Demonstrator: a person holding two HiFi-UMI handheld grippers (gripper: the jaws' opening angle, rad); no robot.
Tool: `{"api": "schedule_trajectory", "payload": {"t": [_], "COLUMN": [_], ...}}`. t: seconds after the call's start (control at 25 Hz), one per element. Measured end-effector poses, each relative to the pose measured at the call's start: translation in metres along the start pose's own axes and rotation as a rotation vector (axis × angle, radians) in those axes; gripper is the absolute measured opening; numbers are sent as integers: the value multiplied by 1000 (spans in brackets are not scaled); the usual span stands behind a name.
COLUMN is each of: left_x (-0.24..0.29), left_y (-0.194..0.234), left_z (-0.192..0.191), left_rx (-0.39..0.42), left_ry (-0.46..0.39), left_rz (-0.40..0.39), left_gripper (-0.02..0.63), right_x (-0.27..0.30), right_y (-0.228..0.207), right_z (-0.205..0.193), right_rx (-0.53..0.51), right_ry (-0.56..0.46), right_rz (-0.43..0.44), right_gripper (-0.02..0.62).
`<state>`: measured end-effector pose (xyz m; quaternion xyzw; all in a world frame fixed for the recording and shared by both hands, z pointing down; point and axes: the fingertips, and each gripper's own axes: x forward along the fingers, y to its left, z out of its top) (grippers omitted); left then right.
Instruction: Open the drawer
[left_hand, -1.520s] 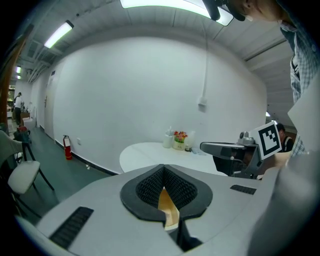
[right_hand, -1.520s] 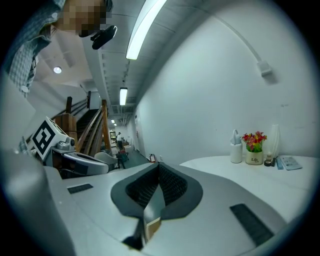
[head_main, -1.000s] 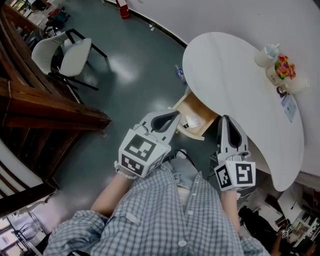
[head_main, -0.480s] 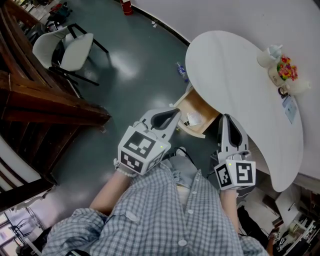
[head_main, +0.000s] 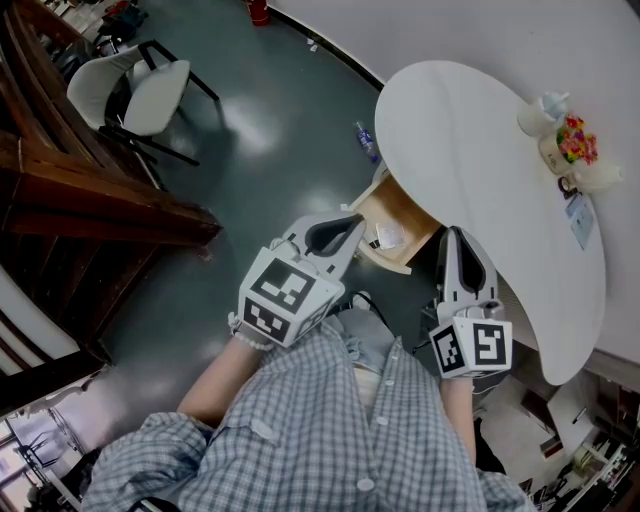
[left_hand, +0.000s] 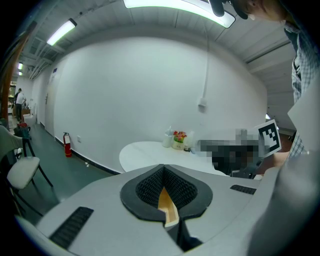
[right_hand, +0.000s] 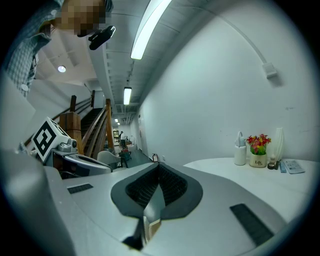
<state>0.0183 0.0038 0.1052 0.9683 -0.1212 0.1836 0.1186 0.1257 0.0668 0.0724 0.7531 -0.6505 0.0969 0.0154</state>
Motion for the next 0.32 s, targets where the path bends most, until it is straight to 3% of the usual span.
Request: {"api": "schedule_trajectory", "payload": {"t": [0.32], "left_x": [0], "left_y": [-2], "left_z": [0], "left_rx": [-1], "left_ry": [-1], "left_rz": [0], "left_gripper": [6], "right_x": [0], "right_y": [1], "right_z": [0], "right_rx": [-3], "right_ry": [-1], "right_rz": [11], "right_gripper": [9]}}
